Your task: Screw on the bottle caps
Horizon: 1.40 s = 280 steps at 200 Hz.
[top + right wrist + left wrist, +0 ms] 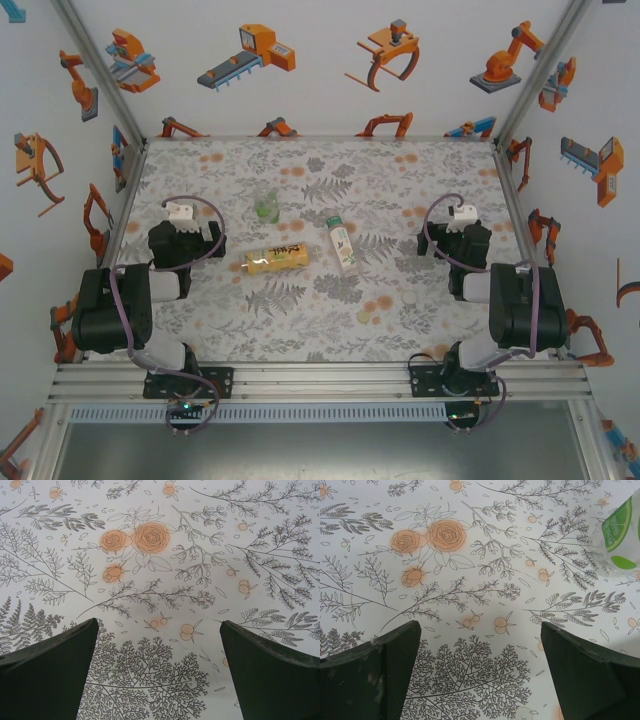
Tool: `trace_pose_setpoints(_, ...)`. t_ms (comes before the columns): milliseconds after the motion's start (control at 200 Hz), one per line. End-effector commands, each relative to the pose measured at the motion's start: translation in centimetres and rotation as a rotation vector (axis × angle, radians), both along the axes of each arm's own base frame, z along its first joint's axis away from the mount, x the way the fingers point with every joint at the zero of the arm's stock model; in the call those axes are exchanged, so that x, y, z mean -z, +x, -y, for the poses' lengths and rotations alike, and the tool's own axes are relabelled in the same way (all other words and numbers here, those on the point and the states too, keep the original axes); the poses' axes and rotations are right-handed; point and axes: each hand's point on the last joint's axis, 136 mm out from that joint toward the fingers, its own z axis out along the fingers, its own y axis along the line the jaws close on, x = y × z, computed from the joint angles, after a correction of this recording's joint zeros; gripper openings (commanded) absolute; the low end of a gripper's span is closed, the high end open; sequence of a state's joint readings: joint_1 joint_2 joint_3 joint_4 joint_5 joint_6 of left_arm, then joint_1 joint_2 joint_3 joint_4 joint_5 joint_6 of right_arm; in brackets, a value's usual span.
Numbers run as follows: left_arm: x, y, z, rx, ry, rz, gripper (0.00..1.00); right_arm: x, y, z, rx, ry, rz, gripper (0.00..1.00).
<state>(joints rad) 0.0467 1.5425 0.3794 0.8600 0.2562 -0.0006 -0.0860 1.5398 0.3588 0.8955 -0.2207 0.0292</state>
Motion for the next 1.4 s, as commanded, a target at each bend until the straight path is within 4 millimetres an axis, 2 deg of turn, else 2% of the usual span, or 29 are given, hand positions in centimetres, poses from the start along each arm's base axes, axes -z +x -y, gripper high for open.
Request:
trace_pose_setpoints(0, -0.7, 0.2, 0.3, 0.019, -0.006, 0.031, 0.97, -0.6, 0.3, 0.0, -0.011, -0.001, 0.023, 0.99)
trace_pose_setpoints(406, -0.8, 0.1, 0.2, 0.018, -0.007, 0.036, 0.97, -0.5, 0.3, 0.2, -0.001, -0.004, 0.022, 0.99)
trace_pose_setpoints(541, -1.3, 0.0, 0.0, 0.007, -0.002, 0.032, 0.97, -1.4, 0.0, 0.2, 0.008, -0.007, 0.040, 0.99)
trace_pose_setpoints(731, -3.6, -0.5, -2.2, -0.145, -0.010, 0.023, 0.97, -4.1, -0.9, 0.3, 0.025, -0.019, 0.058, 0.97)
trace_pose_setpoints(876, -5.9, -1.5, -3.4, -0.268, -0.001, -0.004, 0.97, -5.7, -1.3, -0.1, 0.042, 0.018, 0.003, 0.94)
trace_pose_setpoints(1016, -8.7, -2.6, -3.6, -0.346, -0.003, -0.015, 0.97, -6.7, -1.8, -2.1, 0.032, 0.061, -0.065, 0.90)
trace_pose_setpoints(1116, -10.4, -3.2, -3.4, -0.371, -0.059, -0.051, 0.97, -6.9, -2.1, -4.4, 0.009, 0.058, -0.150, 0.87)
trace_pose_setpoints(1242, -13.1, -3.9, -2.4, -0.330, -0.107, -0.108, 0.97, -7.2, -2.6, -7.7, -0.038, 0.044, -0.251, 0.85)
trace_pose_setpoints(1397, -16.6, -5.4, -1.8, -0.285, -0.097, -0.167, 0.97, -7.5, -3.1, -10.4, -0.039, 0.064, -0.383, 0.81)
